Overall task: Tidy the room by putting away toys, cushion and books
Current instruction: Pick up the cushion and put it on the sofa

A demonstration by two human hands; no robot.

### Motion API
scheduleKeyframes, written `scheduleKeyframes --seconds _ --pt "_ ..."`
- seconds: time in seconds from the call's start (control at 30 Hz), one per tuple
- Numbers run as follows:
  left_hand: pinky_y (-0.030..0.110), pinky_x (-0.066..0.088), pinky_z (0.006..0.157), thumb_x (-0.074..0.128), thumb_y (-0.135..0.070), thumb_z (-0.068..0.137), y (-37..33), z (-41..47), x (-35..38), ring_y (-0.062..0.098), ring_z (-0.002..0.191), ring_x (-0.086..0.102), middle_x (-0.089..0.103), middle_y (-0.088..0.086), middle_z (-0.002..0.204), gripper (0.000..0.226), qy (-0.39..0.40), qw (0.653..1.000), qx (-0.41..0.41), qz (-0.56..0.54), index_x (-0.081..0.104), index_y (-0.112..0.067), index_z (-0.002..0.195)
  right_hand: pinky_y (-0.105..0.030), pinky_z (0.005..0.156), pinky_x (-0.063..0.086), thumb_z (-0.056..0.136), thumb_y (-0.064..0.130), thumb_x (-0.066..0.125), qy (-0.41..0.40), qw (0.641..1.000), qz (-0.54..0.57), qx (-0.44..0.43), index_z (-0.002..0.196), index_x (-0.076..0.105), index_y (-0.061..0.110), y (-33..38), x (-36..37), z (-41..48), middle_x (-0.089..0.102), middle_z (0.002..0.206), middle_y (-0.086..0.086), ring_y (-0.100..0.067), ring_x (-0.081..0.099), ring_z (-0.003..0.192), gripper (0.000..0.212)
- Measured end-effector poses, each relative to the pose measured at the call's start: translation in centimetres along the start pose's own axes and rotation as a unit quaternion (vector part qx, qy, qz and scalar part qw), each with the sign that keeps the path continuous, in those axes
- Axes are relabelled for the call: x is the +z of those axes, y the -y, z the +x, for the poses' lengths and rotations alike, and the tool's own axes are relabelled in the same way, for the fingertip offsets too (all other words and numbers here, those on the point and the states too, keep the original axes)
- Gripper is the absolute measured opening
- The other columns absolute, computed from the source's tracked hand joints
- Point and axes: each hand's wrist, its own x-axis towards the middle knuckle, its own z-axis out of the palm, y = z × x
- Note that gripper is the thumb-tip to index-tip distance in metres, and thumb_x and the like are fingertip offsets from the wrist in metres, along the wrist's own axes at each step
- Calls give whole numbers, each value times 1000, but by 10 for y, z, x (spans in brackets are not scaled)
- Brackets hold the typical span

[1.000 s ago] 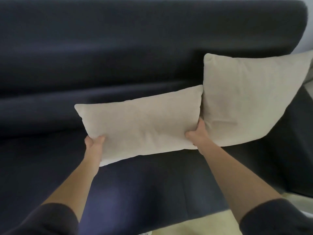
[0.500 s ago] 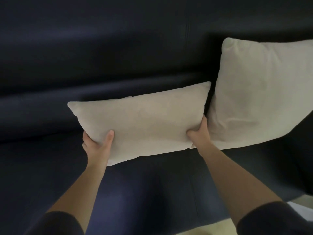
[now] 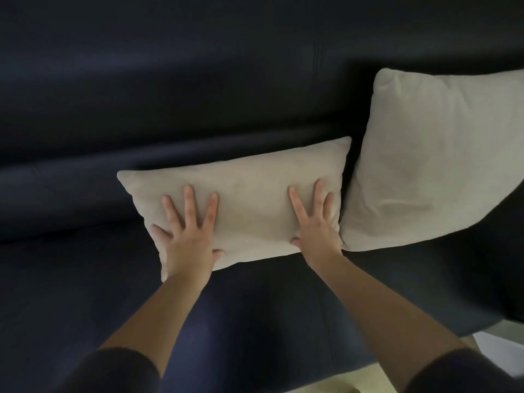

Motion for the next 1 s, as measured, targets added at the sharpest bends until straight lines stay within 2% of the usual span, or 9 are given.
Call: scheduleKeyframes --seconds 0.1,0.23,0.37,0.47,0.6,0.77,0.87,1.0 --pt "72 30 99 71 -62 69 -5 14 6 54 139 -9 -24 17 155 128 17 1000 -19 3 -29 -33 144 -55 107 38 85 21 72 -10 1000 23 12 145 -23 48 6 14 16 -37 153 -11 -45 -14 145 114" --pt "73 26 101 67 -61 74 -7 17 11 53 139 -13 -31 16 152 125 27 999 -24 13 -35 -33 140 -55 107 39 85 17 71 -15 999 34 1 144 -22 49 5 24 18 -39 151 -10 -45 -17 144 115" --pt "68 32 101 71 -62 70 -4 -1 3 52 140 -7 -26 16 154 129 2 999 -23 31 -28 -30 145 -49 104 45 85 21 73 -32 999 31 -17 144 -24 49 -3 11 -2 -36 154 -6 -41 -12 147 116" --pt "69 29 102 74 -53 71 -7 -21 -6 47 142 -6 -22 14 156 125 -4 1000 -4 14 -20 -27 149 -46 100 49 86 21 72 -30 999 37 -23 143 -26 47 -18 7 -28 -32 156 -3 -35 -4 149 117" --pt "66 28 104 83 -42 65 -30 -50 -16 43 144 5 -7 14 159 122 -3 999 51 2 -2 -24 150 -32 89 55 91 20 65 8 996 94 -9 148 -18 43 -38 2 -78 -23 159 0 -26 14 148 103" --pt "58 37 104 85 -36 64 -89 -97 -23 45 140 21 12 19 157 111 -4 985 170 3 18 -15 150 -31 82 56 94 22 56 5 989 135 56 153 -1 39 -100 5 -174 -5 162 3 -23 30 140 83" --pt "56 36 106 82 -35 68 -138 -129 -31 42 141 22 16 18 156 101 20 974 226 -1 25 -15 149 -31 86 55 96 20 52 8 982 155 111 153 1 39 -152 22 -235 -2 162 4 -23 30 140 79" --pt "50 29 113 72 -38 81 -203 -180 -37 35 146 11 5 14 160 93 59 954 294 5 16 -20 152 -34 102 48 96 17 53 -2 961 196 195 153 7 37 -210 45 -318 3 162 3 -25 24 145 75"
